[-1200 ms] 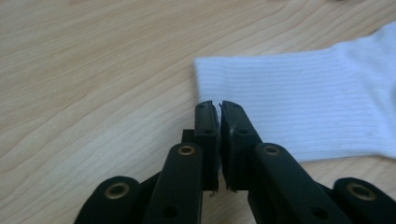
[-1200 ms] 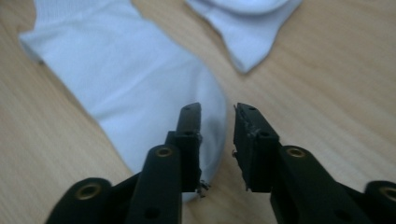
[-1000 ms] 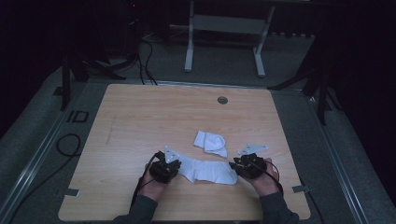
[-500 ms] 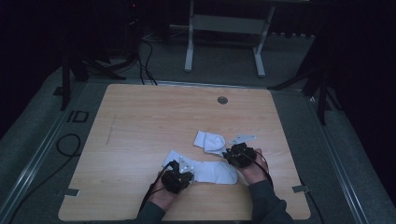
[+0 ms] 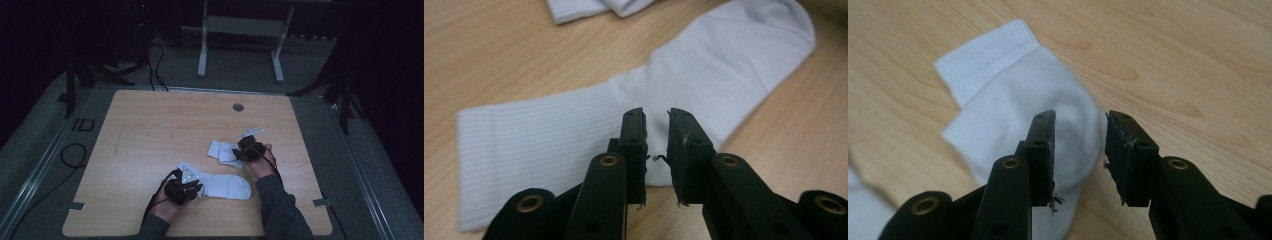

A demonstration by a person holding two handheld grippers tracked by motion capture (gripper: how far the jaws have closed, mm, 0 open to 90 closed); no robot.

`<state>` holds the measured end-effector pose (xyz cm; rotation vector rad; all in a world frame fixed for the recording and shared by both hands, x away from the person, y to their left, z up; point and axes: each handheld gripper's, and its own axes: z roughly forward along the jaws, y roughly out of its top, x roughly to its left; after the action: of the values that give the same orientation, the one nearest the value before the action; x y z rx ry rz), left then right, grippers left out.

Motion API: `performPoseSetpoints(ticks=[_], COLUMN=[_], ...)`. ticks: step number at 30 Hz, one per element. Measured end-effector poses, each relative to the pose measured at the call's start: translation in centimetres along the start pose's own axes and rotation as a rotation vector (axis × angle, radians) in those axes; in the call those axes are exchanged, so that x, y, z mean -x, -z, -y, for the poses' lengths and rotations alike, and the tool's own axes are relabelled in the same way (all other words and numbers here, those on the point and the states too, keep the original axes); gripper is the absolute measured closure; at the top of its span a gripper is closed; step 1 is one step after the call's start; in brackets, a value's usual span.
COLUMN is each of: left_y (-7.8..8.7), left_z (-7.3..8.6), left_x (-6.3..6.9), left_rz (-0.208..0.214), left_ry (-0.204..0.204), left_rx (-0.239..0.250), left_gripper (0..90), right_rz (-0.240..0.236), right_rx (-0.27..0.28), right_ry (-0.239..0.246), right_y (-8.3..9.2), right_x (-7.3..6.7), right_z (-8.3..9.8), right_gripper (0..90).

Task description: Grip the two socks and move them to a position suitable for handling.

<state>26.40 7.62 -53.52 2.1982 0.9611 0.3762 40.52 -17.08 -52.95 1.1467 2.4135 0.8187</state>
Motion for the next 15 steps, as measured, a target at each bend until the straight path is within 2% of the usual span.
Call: performPoseSetpoints(ticks=[1,3,6,7,10,13,15], left_y=[0.0,0.1,0.2,0.2,0.1,-0.2,-0.3], left_z=[0.0,0.0,-0.2,-0.2,-0.6,-1.0,-1.1], left_x=[0.0,-0.5,-1.0,-1.0,-1.7,-2.3,-2.5], left_rz=[0.000,-0.030,-0.054,-0.054,-0.084,-0.116,-0.124], left_ry=[0.000,0.019,0.029,0.029,0.032,0.034,0.039], left_rx=[0.000,0.004,0.009,0.009,0.016,0.011,0.010], left_gripper=[76.2,76.2,76.2,76.2,76.2,76.3,77.2], right_rz=[-0.002,-0.006,-0.024,-0.024,-0.040,-0.049,-0.057], right_rx=[-0.013,-0.038,-0.036,-0.036,-0.041,-0.041,-0.037], right_ry=[0.002,0.013,0.026,0.026,0.066,0.083,0.093], right_y=[-0.5,-1.2,-1.5,-1.5,-1.5,-1.5,-1.5], right_x=[0.0,-0.2,-0.6,-0.6,-1.6,-2.3,-2.8], right_z=[0.0,0.1,0.1,0.1,0.1,0.0,-0.1], right_gripper=[65.6,70.9,75.3,75.3,75.6,75.5,75.3])
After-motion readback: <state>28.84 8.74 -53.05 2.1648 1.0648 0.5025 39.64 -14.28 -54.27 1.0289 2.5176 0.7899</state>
